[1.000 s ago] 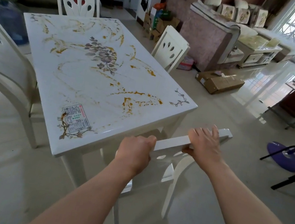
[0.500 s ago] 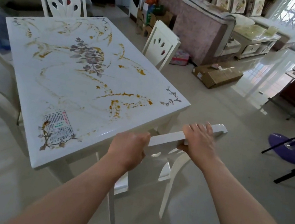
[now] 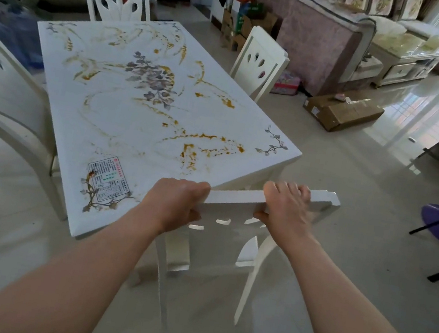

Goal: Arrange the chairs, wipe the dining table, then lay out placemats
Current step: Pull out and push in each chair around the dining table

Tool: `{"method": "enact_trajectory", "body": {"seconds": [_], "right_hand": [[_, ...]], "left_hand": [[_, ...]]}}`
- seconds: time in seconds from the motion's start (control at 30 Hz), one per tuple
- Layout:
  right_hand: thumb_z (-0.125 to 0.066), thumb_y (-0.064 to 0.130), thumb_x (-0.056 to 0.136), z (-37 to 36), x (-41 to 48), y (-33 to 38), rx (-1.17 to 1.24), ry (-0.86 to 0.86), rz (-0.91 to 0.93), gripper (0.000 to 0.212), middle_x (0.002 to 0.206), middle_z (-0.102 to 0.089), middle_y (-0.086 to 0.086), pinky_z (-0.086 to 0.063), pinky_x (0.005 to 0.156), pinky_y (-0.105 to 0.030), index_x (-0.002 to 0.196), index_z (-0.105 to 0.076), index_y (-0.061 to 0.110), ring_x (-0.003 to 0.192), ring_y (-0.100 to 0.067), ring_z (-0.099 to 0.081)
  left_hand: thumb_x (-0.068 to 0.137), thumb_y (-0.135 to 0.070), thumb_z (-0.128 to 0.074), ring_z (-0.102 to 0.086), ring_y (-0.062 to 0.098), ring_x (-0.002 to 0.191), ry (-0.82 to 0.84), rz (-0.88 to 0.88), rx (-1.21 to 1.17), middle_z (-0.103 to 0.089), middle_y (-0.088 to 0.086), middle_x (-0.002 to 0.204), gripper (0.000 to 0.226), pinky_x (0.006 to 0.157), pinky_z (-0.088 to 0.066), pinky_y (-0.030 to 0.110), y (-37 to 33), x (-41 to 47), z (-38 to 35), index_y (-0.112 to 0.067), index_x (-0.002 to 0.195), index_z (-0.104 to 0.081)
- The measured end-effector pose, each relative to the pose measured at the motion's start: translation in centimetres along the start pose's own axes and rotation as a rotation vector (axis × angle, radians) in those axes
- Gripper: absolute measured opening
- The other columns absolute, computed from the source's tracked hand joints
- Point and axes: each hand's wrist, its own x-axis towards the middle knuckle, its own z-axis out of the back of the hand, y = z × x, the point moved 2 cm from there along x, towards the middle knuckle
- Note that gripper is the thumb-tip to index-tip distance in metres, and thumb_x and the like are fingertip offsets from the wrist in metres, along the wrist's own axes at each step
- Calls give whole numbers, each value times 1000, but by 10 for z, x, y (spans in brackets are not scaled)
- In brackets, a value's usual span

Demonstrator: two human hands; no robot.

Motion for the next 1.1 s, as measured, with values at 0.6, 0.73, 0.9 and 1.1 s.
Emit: {"method": "enact_trajectory", "body": {"seconds": [0.6,0.73,0.9,1.1], "right_hand": [[-87,32,55,8,-58,7,-97,-32,2,46,69,-52,-1,-25,69,-35,74,-47,17,65,-26,-49],[-87,31,56,5,-73,25,-79,-38,-25,44,69,-52,-1,-27,69,-35,73,-49,17,65,-26,-48],[-85,27,55,1,-89,53,-57,-50,-43,42,69,-51,-1,-28,67,-35,72,-49,16,64,-25,-46],[-85,29,58,1,-103,72,-79,-25,-96,42,70,-51,-2,-31,70,-37,72,-48,17,65,-26,-47]], "left_hand": [[84,-43,-64,-62,23,87,-61,-43,-33,-65,-5,96,30,63,-31,27,-24,-42,-26,-22,102,-52],[82,-38,-67,-61,26,84,-92,-67,-90,-65,-3,92,27,62,-32,28,-13,-59,-29,-19,98,-55],[69,-35,-80,-63,24,66,-158,-160,-55,-64,-6,75,31,52,-32,24,6,-77,-39,-20,84,-57],[59,-34,-85,-57,19,49,-187,-220,-34,-59,-9,63,37,45,-25,20,16,-91,-49,-22,74,-54]]}}
